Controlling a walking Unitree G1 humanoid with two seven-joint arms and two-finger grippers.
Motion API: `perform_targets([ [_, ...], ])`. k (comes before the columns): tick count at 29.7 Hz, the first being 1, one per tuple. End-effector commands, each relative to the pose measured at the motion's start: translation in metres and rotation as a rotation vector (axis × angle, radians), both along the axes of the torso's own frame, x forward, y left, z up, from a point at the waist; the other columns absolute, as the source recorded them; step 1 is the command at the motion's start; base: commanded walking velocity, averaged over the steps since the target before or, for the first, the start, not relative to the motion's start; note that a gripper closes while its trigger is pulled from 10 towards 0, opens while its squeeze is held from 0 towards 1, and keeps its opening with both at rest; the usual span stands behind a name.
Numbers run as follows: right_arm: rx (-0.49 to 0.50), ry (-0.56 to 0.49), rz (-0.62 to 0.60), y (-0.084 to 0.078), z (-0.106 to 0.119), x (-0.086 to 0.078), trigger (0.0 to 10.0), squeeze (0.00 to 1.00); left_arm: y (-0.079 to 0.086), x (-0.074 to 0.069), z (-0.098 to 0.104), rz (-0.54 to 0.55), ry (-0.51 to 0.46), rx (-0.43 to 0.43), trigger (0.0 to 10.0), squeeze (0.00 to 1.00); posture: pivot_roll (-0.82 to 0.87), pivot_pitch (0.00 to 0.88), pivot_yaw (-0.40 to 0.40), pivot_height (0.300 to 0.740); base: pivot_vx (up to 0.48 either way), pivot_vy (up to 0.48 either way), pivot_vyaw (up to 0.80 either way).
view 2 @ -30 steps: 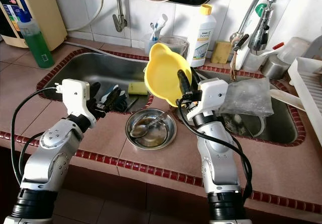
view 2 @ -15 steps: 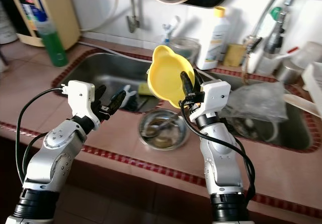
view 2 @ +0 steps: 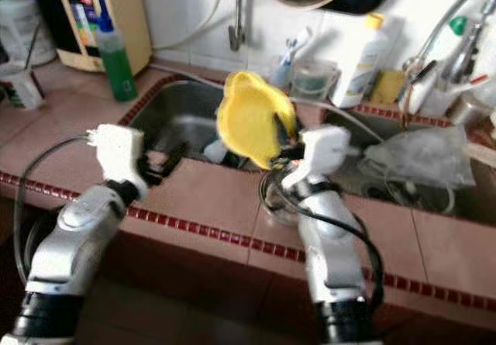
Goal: Kitchen organization
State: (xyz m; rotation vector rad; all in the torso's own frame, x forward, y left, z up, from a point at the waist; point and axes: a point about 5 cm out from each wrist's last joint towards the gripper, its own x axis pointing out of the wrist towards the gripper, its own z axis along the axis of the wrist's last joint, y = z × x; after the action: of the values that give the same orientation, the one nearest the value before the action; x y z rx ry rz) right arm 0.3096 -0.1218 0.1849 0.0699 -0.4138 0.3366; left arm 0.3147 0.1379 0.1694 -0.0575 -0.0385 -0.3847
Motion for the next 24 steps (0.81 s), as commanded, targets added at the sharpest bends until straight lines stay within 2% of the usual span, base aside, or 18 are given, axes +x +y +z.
perform_targets([
  [1, 0.003, -0.021, -0.027, -0.0078, 0.0054, -0.0003, 10.0, 0.0, -0.0073, -0.0006, 0.0016, -0.031, -0.001, -0.004, 10.0, 0.0, -0.04, 0.032, -0.005, 0.74, 0.0, 0.319, 0.0],
  [9, 0.006, -0.02, -0.025, -0.0071, 0.0057, 0.0002, 10.0, 0.0, -0.0079, -0.0007, 0.0023, -0.036, -0.003, 0.004, 10.0, 0.0, -0.04, 0.032, -0.003, 0.74, 0.0, 0.312, 0.0],
  [12, 0.007, -0.02, -0.025, -0.007, 0.0056, 0.0002, 10.0, 0.0, -0.0094, -0.0015, 0.0039, -0.045, -0.022, 0.023, 10.0, 0.0, -0.04, 0.034, -0.003, 0.74, 0.0, 0.0, 0.0],
  [13, 0.006, -0.019, -0.025, -0.007, 0.0054, 0.0003, 10.0, 0.0, -0.0102, -0.002, 0.0069, -0.031, -0.065, 0.043, 10.0, 0.0, -0.04, 0.033, -0.002, 0.74, 0.0, 0.0, 0.0],
  [15, 0.004, -0.017, -0.026, -0.0072, 0.005, 0.0003, 10.0, 0.0, -0.0121, -0.0028, 0.0083, -0.033, -0.086, 0.067, 10.0, 0.0, -0.04, 0.036, -0.004, 0.74, 0.0, 0.0, 0.0],
  [24, 0.005, -0.014, -0.031, -0.0075, 0.0044, 0.0004, 10.0, 0.0, -0.0154, -0.0038, 0.0065, -0.08, -0.066, 0.06, 10.0, 0.0, -0.04, 0.039, -0.002, 0.74, 0.0, 0.0, 0.0],
])
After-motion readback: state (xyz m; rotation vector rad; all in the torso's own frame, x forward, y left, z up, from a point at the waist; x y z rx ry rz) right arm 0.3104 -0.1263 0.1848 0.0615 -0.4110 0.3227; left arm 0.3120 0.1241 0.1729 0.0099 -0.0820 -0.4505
